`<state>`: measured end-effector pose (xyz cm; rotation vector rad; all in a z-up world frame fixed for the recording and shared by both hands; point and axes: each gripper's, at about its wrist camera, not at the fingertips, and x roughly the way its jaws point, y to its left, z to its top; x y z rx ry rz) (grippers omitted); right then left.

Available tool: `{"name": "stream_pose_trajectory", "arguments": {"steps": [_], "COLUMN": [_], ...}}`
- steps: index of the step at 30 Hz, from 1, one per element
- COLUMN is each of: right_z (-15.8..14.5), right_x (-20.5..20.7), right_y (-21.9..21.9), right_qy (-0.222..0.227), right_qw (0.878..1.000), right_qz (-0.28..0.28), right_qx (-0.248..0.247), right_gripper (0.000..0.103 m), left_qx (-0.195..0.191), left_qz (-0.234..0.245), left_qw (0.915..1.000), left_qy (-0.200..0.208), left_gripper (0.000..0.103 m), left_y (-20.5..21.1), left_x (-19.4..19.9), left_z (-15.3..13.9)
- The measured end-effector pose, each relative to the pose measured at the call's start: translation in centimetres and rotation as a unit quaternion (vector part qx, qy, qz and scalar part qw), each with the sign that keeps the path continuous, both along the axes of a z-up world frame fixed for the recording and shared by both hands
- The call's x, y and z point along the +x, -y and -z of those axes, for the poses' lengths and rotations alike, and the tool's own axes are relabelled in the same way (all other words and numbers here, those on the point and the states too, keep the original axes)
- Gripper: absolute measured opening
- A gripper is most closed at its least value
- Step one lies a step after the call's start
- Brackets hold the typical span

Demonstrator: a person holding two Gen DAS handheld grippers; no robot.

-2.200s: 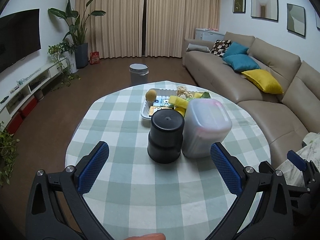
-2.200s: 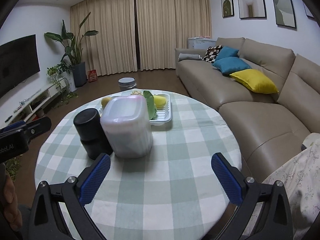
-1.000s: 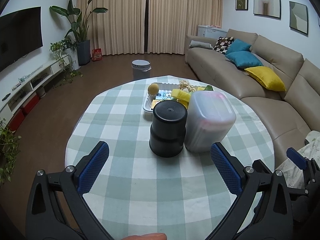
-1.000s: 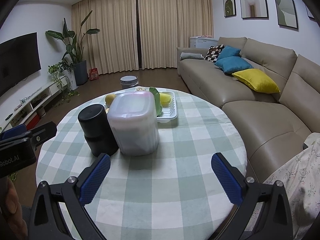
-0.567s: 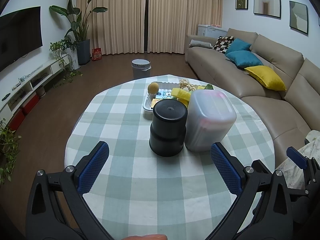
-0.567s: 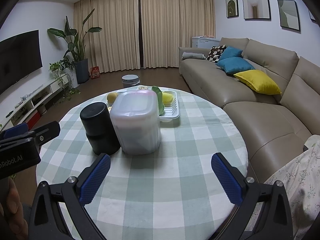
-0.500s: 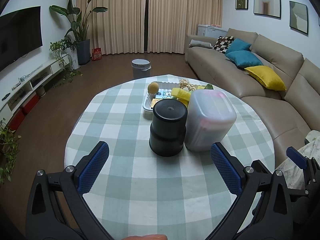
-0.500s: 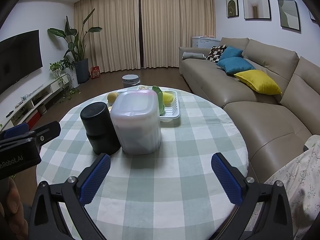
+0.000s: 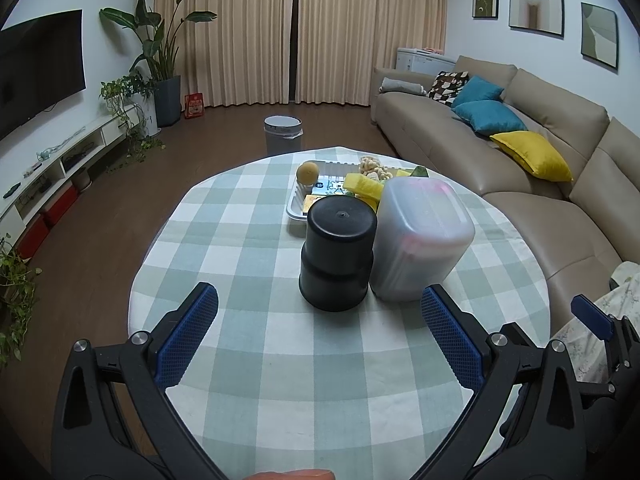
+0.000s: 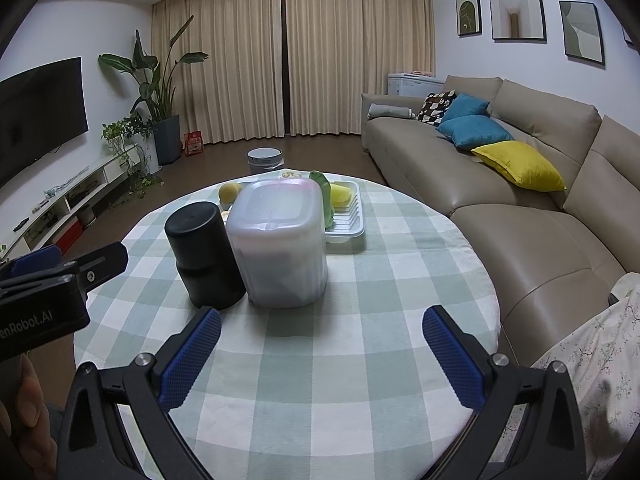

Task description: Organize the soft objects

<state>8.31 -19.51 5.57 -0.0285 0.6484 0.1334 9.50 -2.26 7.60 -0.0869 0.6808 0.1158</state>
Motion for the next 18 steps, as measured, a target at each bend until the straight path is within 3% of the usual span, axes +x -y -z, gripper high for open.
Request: {"name": "stream_pose_trajectory", "arguments": {"steps": [18], "right_z": [0.12], "right_x": [-0.09], "right_y": [-0.37], "right_qy": [-0.003], "right_qw": [1.0], "right_qz": [-0.002], "right_qx": [-0.001], "right_gripper": [0.103], "left_qx": [-0.001], "left_qz": [0.0], "left_qw": [1.0], "left_qy": [-0.002], "left_gripper": [0.103], "left_y": [-0.03], "left_x": [0.01], "left_z": [0.32]}}
